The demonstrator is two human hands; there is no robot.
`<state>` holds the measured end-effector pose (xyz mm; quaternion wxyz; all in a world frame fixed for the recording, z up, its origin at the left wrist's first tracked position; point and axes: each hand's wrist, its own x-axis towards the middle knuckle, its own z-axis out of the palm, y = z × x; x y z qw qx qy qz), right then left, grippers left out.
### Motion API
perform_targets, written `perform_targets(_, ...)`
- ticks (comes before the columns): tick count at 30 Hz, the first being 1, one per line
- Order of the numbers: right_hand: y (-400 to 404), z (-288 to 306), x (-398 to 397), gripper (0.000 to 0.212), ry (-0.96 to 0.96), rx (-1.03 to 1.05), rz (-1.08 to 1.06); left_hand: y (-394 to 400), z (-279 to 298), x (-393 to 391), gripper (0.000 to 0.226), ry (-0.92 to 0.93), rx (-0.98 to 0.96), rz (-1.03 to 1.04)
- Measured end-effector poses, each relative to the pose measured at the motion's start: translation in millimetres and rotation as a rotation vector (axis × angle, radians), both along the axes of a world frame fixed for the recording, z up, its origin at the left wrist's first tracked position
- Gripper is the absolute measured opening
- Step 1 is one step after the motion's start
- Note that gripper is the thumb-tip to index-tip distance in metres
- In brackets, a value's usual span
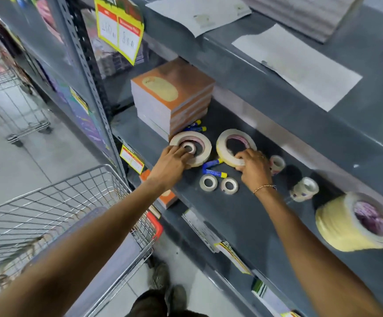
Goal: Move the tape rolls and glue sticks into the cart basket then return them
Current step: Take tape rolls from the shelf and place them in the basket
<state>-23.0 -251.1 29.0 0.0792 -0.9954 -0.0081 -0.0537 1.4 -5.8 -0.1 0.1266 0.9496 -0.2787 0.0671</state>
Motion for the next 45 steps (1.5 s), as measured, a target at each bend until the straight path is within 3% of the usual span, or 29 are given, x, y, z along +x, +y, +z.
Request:
perform_targets(6, 24, 6, -25, 0.032, -0.209, 0.102, -0.003, 19, 6, -34, 0.031, -0.143, -0.096, 0.081)
perform_targets(10, 95, -1, -67, 0.026, -0.306, 0.299, 0.251, 81, -31, -109, 0.031, -0.161, -0.207, 0.290)
perform_targets(13, 161, -26, -100, 0.023, -0.150, 0.339, 0.537, 145, -78, -171, 0.024, -0.020, -0.139, 0.520)
perform_targets(17, 241, -69, -106, 0.033, 0.192, 0.164, 0.807, 213, -141, -218, 0.029, 0.377, 0.012, 0.751)
perform_targets(19, 279, -98, -94, 0.034, 0.464, -0.006, 0.852, 236, -168, -224, 0.026, 0.553, 0.044, 0.803)
perform_targets(21, 320, -147, -77, 0.032, 0.656, -0.139, 0.824, 255, -202, -225, 0.026, 0.616, 0.047, 0.831)
perform_targets(25, 379, -237, -58, 0.038, 0.788, -0.369, 0.778, 274, -259, -210, 0.023, 0.678, -0.030, 0.859)
perform_targets(29, 412, -281, -59, 0.038, 0.516, -0.332, 0.708, 284, -298, -207, 0.018, 0.680, -0.077, 0.910)
perform_targets(32, 416, -303, -67, 0.033, 0.678, -0.353, 0.764, 292, -313, -213, 0.023, 0.701, -0.092, 0.901)
perform_targets(35, 412, -306, -65, 0.028, 0.600, -0.331, 0.765, 298, -324, -214, 0.025, 0.698, -0.130, 0.897)
perform_targets(38, 407, -311, -71, 0.035, 0.699, -0.372, 0.784, 300, -329, -212, 0.021, 0.695, -0.130, 0.866)
perform_targets(45, 395, -328, -71, 0.046, 0.565, -0.343, 0.828, 300, -331, -208, 0.024, 0.693, -0.017, 0.785)
